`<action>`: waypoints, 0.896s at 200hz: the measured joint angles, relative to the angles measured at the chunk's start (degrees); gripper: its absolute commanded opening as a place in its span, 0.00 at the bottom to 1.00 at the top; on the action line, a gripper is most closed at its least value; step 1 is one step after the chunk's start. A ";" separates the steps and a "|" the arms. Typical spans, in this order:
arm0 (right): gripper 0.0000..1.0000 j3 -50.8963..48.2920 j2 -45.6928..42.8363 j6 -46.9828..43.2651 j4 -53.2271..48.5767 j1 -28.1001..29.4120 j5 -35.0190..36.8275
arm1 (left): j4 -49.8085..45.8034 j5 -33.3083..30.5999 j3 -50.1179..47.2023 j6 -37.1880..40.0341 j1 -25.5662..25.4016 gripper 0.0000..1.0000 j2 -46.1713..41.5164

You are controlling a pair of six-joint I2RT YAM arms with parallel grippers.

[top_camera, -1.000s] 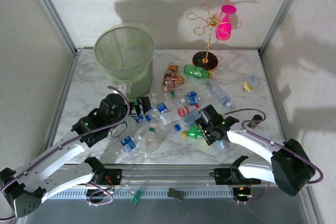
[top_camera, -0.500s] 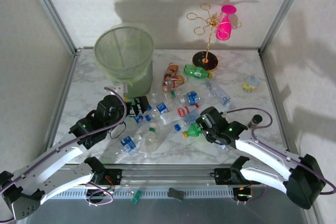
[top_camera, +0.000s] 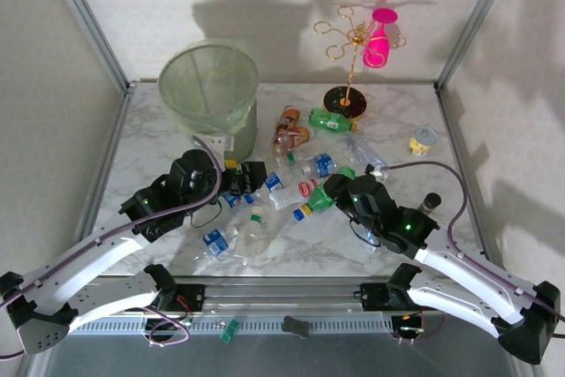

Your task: Put the plastic bottles in the bin

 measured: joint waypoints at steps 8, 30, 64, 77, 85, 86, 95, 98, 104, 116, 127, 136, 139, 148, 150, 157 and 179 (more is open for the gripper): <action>0.48 0.00 -0.46 -2.10 2.03 0.00 -1.05 | 0.46 1.92 -0.02 0.37 -0.48 0.87 0.17; 0.48 -0.02 -1.46 -8.04 8.11 0.00 -4.92 | 2.10 6.34 0.00 1.01 -1.77 0.87 1.20; 0.48 0.17 -0.87 -14.43 15.39 0.00 -12.87 | 2.54 8.72 0.61 2.93 -5.73 0.86 3.63; 0.48 0.17 -0.83 -15.72 17.66 0.00 -15.56 | 2.56 9.44 0.74 3.61 -6.88 0.85 4.00; 0.48 0.20 -0.83 -16.37 19.12 0.02 -17.18 | 2.67 9.99 0.81 3.85 -7.39 0.83 4.20; 0.48 0.20 -0.83 -16.39 19.23 0.02 -17.33 | 2.69 10.10 0.85 3.87 -7.45 0.83 4.24; 0.47 0.28 -0.83 -17.03 20.61 0.07 -18.93 | 3.02 11.06 0.96 4.11 -7.67 0.81 4.52; 0.47 0.31 -0.83 -17.22 21.00 0.07 -19.41 | 3.21 11.28 0.96 4.04 -7.76 0.81 4.61; 0.47 0.37 -0.83 -17.53 21.77 0.09 -20.24 | 3.56 11.93 0.96 4.24 -7.85 0.81 4.87; 0.48 0.39 -0.85 -17.97 22.80 0.09 -21.18 | 4.24 12.87 0.96 4.42 -8.20 0.80 5.44; 0.48 0.39 -0.85 -18.05 23.23 0.09 -21.86 | 4.72 13.75 0.96 4.55 -8.52 0.78 5.86; 0.48 0.39 -0.85 -18.08 23.63 0.09 -22.40 | 5.09 14.40 0.96 4.76 -8.70 0.75 6.03; 0.48 0.39 -0.85 -18.05 23.91 0.09 -22.64 | 5.22 14.58 0.96 4.70 -8.79 0.73 6.05; 0.48 0.39 -0.85 -18.08 24.65 0.09 -23.19 | 5.57 15.37 0.96 4.98 -8.94 0.69 6.05; 0.48 0.39 -0.85 -18.03 24.76 0.09 -23.23 | 5.64 15.52 0.96 5.07 -8.96 0.69 6.05; 0.48 0.39 -0.85 -18.05 25.16 0.09 -23.65 | 5.84 16.02 0.96 5.25 -9.05 0.67 6.03; 0.48 0.39 -0.87 -18.10 25.62 0.09 -24.17 | 6.12 17.38 0.96 5.31 -9.22 0.58 6.03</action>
